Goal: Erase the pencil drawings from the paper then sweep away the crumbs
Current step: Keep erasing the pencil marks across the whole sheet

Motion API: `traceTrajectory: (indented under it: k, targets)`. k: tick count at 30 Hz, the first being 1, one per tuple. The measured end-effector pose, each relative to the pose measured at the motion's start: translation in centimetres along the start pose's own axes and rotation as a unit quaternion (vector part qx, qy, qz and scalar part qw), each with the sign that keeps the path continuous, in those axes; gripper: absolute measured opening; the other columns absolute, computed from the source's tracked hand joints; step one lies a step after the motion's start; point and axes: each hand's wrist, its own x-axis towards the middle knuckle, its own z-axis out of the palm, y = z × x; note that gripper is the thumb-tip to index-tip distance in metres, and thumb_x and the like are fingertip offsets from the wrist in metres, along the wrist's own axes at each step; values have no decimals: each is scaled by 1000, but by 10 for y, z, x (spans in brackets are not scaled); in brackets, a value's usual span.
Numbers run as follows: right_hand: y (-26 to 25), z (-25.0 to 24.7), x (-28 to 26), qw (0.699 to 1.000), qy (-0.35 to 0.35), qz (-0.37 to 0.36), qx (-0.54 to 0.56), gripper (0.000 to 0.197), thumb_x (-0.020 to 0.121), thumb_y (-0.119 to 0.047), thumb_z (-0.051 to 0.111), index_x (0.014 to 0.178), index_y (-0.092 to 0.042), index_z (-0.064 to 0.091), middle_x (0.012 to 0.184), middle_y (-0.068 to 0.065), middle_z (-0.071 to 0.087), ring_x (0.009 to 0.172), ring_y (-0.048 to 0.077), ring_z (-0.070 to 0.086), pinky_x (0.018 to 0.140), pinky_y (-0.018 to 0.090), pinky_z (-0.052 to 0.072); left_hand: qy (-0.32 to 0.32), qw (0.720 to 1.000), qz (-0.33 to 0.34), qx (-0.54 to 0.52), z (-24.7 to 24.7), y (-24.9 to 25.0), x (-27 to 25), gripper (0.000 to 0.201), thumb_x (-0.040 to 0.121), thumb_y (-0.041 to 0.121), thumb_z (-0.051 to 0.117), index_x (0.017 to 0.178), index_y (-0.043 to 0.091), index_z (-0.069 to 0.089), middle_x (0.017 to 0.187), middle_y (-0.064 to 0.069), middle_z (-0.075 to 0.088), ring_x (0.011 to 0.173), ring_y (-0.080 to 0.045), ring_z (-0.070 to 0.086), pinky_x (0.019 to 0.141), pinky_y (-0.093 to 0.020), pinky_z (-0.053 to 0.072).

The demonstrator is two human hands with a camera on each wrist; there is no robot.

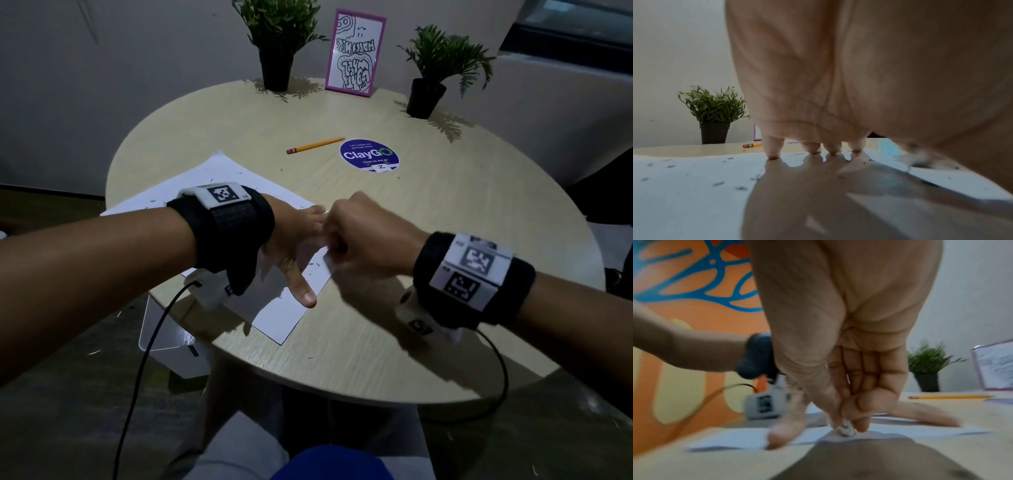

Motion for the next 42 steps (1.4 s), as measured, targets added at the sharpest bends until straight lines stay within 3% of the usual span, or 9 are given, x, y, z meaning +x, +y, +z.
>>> traceTrajectory:
  k: [3, 5, 8, 14, 19, 24, 29, 36, 42]
  targets:
    - [-18, 4, -13, 997, -39, -60, 27, 22, 73, -6, 74, 58, -20, 66, 55, -23, 41, 58, 3, 49, 52, 12, 30, -4, 1000, 4, -22, -1, 3, -3, 49, 76, 56, 77, 119, 44, 56, 105, 32, 34, 117, 6, 24, 112, -23, 23]
    - [1, 4, -4, 999, -16, -46, 1, 16, 73, -7, 72, 62, -17, 66, 57, -13, 50, 60, 15, 53, 53, 17, 35, 34, 999, 35, -19, 2, -1, 2, 77, 73, 57, 79, 137, 44, 40, 131, 32, 31, 127, 18, 22, 114, -14, 12]
    - [35, -4, 10, 998, 35, 41, -40, 32, 76, -11, 73, 62, -19, 46, 63, 5, 54, 67, 31, 60, 57, 26, 34, 8, 1000, 15, 15, 2, -5, 3, 128, 65, 70, 75, 152, 46, -15, 161, 21, -20, 149, -6, -19, 124, -48, 2]
    - [-24, 8, -14, 993, -47, -105, 15, 24, 72, -4, 70, 62, -24, 60, 62, -18, 43, 68, 14, 44, 59, 28, 38, -9, 1000, 10, 28, 1, 2, 0, 75, 74, 67, 73, 140, 42, 48, 150, 10, 20, 148, -17, 3, 119, -42, 14]
    - [24, -2, 10, 1000, 20, 6, -18, 28, 78, -12, 74, 58, -18, 54, 57, -1, 48, 66, 30, 54, 53, 25, 31, -2, 1000, 3, 21, 0, 0, -2, 121, 68, 70, 74, 155, 43, -5, 161, 21, -15, 151, -11, -13, 123, -51, 5]
    - [-21, 10, -6, 996, -18, -73, 57, 47, 69, 0, 73, 55, -32, 42, 56, -19, 41, 54, 2, 43, 53, 20, 31, -14, 999, -40, -4, -2, 7, -5, 36, 78, 57, 74, 109, 46, 59, 114, 28, 38, 145, -17, 18, 110, -28, 22]
    - [41, -5, 12, 999, 14, 45, -11, 15, 75, -15, 77, 65, -10, 66, 58, -1, 56, 64, 24, 58, 56, 28, 38, 11, 999, 36, 5, 7, -12, 7, 130, 62, 74, 75, 152, 48, -15, 161, 22, -22, 150, -12, -22, 121, -58, 0]
    - [44, -2, 14, 999, 23, 25, 0, 29, 77, -19, 79, 57, -26, 59, 59, -12, 53, 59, 3, 48, 54, 22, 34, 53, 996, 28, -68, 1, -33, -1, 104, 66, 85, 61, 153, 54, 13, 164, 21, -8, 153, -11, 3, 123, -44, 11]
    - [47, -6, 15, 1000, -25, 9, -10, 5, 79, -20, 82, 84, -22, 81, 64, -12, 62, 61, 2, 55, 59, 20, 39, 56, 998, 9, -34, 9, -15, 0, 109, 73, 72, 65, 154, 50, -5, 165, 11, -13, 152, -14, -8, 121, -47, 9]
